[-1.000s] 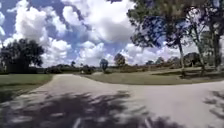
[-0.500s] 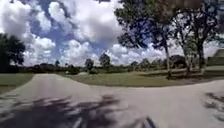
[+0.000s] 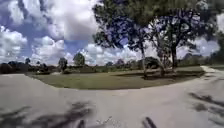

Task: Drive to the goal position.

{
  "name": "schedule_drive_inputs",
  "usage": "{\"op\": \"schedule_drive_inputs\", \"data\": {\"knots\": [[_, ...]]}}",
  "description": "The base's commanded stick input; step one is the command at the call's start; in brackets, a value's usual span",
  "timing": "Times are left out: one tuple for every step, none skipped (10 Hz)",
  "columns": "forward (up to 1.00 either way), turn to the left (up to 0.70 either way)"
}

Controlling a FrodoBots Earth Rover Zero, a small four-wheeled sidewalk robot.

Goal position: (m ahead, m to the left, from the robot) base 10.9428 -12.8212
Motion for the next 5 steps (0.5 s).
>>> {"op": "schedule_drive_inputs", "data": {"knots": [[0.70, -0.35], [0.70, -0.35], [0.70, -0.35], [0.70, -0.35], [0.70, -0.35]]}}
